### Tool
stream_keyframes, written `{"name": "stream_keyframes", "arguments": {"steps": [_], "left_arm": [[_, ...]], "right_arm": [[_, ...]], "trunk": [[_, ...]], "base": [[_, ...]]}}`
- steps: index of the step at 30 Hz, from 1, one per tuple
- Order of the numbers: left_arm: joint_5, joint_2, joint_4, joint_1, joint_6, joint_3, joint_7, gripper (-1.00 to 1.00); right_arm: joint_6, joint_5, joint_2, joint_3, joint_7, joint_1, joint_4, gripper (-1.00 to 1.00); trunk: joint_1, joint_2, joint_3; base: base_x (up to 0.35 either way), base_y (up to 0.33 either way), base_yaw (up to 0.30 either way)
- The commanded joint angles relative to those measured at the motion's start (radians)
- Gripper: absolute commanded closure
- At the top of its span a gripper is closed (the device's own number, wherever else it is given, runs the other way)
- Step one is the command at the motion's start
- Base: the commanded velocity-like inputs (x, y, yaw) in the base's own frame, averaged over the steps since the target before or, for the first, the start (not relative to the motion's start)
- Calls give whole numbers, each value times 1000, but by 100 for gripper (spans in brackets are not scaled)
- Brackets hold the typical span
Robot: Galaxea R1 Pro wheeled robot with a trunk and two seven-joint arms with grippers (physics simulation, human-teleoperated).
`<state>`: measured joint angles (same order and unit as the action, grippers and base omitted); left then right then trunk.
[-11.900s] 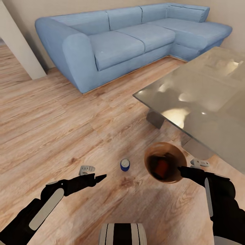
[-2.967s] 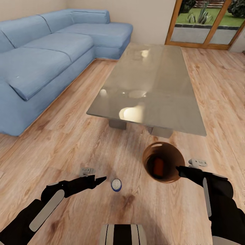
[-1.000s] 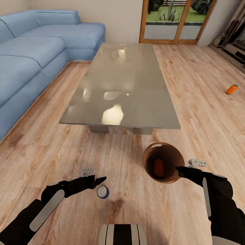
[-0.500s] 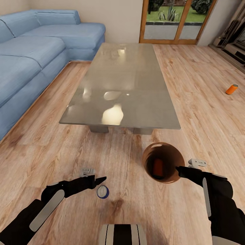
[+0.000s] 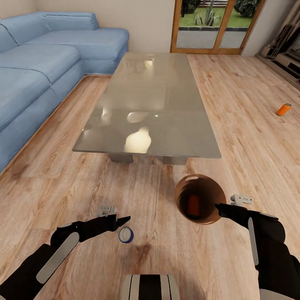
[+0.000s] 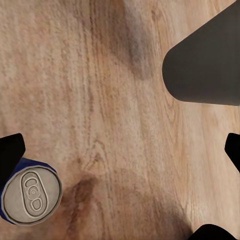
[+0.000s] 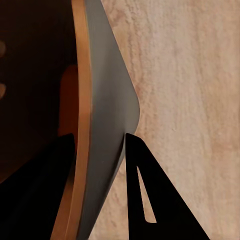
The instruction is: Put the three can of soda from the living room inside the tash can in the kitchen.
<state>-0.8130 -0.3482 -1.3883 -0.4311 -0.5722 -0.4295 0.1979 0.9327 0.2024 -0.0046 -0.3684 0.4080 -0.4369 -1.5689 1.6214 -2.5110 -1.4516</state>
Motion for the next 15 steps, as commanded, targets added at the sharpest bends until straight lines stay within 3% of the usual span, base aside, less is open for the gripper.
{"name": "stream_keyframes", "arguments": {"steps": [1,15], "left_arm": [[0,0,0,0,0,0,0,-100],[0,1,0,0,0,0,0,-100]], "right_arm": [[3,-18,0,1,2,0,0,100],[-6,-19,0,1,2,0,0,100]], "trunk": [[0,0,0],[0,0,-1]], "base": [[0,0,0],[0,0,0]]}}
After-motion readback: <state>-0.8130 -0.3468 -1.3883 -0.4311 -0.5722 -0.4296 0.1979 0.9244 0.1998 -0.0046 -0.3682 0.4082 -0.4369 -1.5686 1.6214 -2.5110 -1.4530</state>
